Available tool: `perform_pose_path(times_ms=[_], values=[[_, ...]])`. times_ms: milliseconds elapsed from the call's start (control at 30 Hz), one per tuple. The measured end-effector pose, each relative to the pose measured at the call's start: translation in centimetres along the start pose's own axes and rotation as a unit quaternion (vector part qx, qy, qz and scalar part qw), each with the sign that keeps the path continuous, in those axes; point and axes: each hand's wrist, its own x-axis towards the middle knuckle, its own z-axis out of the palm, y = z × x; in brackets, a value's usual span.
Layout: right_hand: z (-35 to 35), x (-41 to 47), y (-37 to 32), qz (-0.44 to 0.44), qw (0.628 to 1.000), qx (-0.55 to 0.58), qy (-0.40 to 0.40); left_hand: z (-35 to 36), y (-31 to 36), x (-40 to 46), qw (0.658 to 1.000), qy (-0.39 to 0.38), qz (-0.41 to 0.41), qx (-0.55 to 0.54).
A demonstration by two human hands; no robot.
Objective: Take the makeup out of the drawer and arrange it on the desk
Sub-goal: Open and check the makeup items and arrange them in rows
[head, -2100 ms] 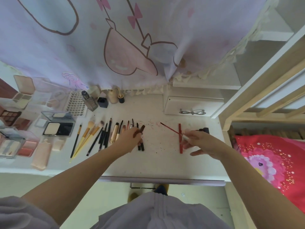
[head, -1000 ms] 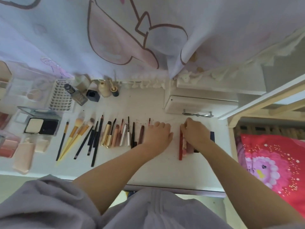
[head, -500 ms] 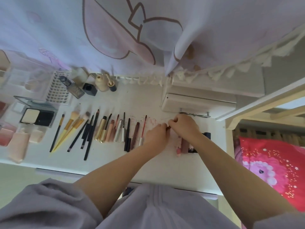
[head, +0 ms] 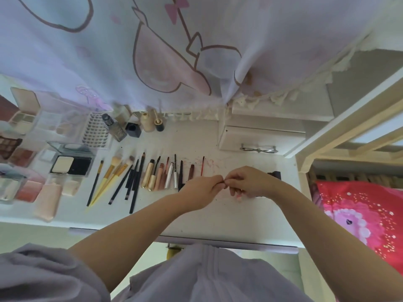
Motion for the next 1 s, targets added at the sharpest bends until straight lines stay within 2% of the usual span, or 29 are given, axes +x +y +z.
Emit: perform_pose_path(times_ms=[133,233,300,367,467,500,600,667,867,1000], values=[[0.5,-0.7,0.6,0.013,1.0,0.021,-0.011,0.5,-0.2,-0.5,1.0,-0.009,0.004,-0.029],[-0.1,-1.0,1.2,0.043,0.998,0.03,0.023,0.7,-0.3,-0.4,0.988,-0.051,-0.043,-0.14],[-1.1,-1.1,1.8,0.075,0.993,0.037,0.081,0.3,-0.6,0.0,0.958,-0.063,-0.112,-0.257],[-1.6,-1.0,2.3,0.114,0.984,0.08,0.111,0.1,-0.9,0.9,0.92,-0.031,-0.186,-0.343],[-0.5,0.0,2.1,0.159,0.973,0.145,0.084,0.0,-1.2,3.2,0.885,0.037,-0.251,-0.39],[0.2,0.5,1.9,0.164,0.974,0.141,0.071,0.0,-1.3,4.0,0.891,0.047,-0.259,-0.37],[2.7,2.6,1.6,0.17,0.974,0.13,0.072,0.0,-1.7,5.9,0.95,0.036,-0.238,-0.2],[4.1,3.8,1.5,0.169,0.976,0.108,0.089,0.1,-2.0,6.6,0.967,0.036,-0.226,-0.114],[5.8,5.9,1.9,0.176,0.973,-0.037,0.145,0.0,-2.6,7.5,0.971,0.029,-0.235,0.034],[6.5,6.6,1.0,0.175,0.969,-0.087,0.151,-0.4,-3.3,7.6,0.966,0.021,-0.235,0.109]])
